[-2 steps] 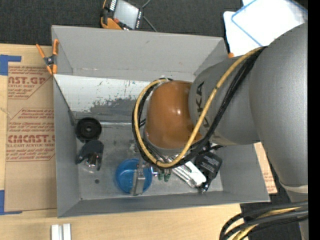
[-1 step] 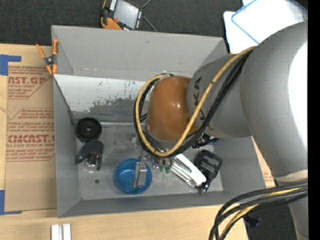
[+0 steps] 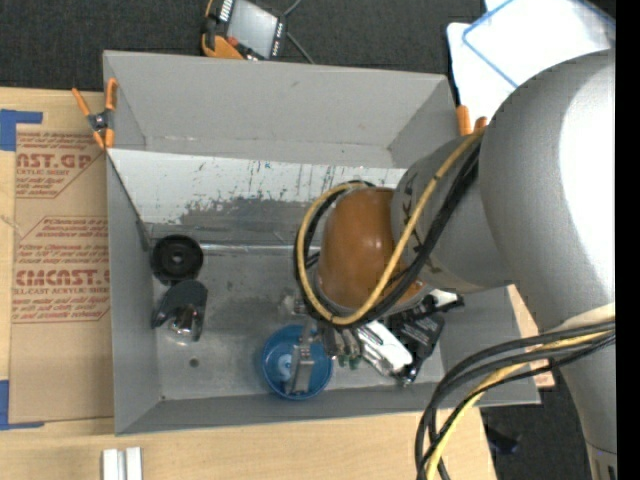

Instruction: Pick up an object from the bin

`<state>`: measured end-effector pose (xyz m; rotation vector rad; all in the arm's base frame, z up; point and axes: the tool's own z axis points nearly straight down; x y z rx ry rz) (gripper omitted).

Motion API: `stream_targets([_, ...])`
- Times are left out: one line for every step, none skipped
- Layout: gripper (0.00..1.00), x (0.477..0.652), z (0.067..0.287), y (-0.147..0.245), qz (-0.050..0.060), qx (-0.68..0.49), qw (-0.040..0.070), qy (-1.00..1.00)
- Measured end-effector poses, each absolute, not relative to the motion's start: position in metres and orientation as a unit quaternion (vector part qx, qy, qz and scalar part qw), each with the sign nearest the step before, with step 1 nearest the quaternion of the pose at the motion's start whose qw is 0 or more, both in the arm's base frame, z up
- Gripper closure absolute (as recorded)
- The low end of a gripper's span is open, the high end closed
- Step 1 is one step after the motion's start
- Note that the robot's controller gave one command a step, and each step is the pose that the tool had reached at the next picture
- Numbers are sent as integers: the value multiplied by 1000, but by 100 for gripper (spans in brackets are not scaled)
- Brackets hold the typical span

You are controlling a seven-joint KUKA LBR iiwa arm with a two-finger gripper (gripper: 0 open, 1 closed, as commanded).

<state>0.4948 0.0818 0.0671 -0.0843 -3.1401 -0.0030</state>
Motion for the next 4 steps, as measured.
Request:
stream_targets([100, 491, 72, 89, -4, -4, -14, -1000])
stream_targets([100, 491, 72, 89, -4, -3, -14, -1000])
stream_targets([100, 491, 72, 89, -4, -3, -14, -1000])
stream_targets([100, 491, 72, 89, -4, -3, -14, -1000])
